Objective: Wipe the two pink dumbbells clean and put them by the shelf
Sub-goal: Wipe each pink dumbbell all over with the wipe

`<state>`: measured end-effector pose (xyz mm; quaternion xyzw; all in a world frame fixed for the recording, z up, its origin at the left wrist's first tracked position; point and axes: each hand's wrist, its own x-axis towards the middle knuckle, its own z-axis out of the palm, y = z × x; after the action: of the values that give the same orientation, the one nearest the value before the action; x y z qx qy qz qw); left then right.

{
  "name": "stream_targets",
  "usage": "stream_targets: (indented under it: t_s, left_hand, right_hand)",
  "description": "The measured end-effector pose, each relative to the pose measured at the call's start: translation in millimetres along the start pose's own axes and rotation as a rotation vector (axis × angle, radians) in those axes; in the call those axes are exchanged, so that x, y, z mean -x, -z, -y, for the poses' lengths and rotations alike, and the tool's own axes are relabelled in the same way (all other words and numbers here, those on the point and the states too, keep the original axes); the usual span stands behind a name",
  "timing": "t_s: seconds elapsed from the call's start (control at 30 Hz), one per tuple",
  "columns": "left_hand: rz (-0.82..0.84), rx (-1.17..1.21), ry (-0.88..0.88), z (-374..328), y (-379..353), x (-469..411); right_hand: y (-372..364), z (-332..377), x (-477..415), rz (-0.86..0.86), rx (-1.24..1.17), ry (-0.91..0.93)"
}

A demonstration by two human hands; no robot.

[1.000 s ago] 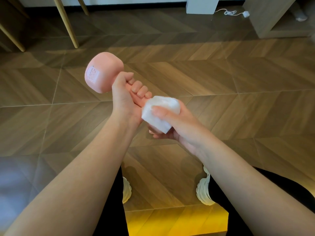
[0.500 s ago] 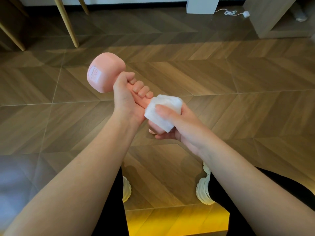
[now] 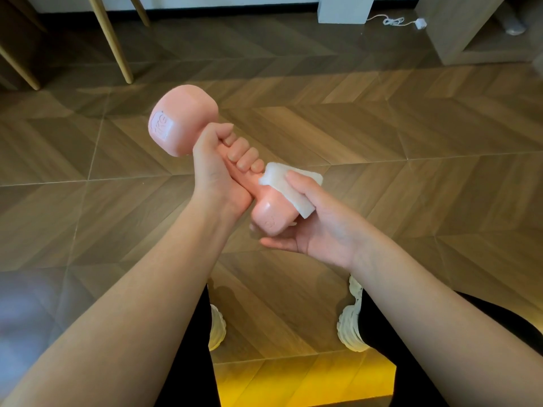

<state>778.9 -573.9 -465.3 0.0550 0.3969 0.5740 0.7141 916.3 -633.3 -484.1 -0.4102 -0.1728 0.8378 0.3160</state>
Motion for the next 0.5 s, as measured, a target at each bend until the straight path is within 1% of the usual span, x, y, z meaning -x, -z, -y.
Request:
stream_targets:
  t_s: [0.07, 0.13, 0.23, 0.3, 0.43, 0.5]
  left_hand:
    - [-0.006, -0.026, -0.015, 1.4, -0.5, 0.3]
    - [-0.043, -0.030, -0.032, 3.2, -0.4, -0.4]
    - [-0.120, -0.013, -0.039, 5.4, 0.7, -2.1]
    - [-0.152, 0.015, -0.034, 5.3, 2.2, -3.2]
    - [-0.162, 0.021, -0.036, 2.6, 4.0, -4.0]
    - [-0.161, 0.017, -0.040, 0.4, 5.2, -4.5]
  right_hand:
    - [-1.4, -3.0, -3.5, -0.015, 0.029, 0.016]
    - [-2.4, -5.5, -5.6, -0.041, 0.050, 0.069]
    - [-1.3, -8.6, -5.7, -0.100, 0.161, 0.174]
    - [-1.8, -10.6, -6.3, -0.134, 0.211, 0.205]
    - [-5.1, -9.2, -6.9, -0.163, 0.185, 0.201]
    - [-3.7, -6.0, -5.2, -0.111, 0.151, 0.191]
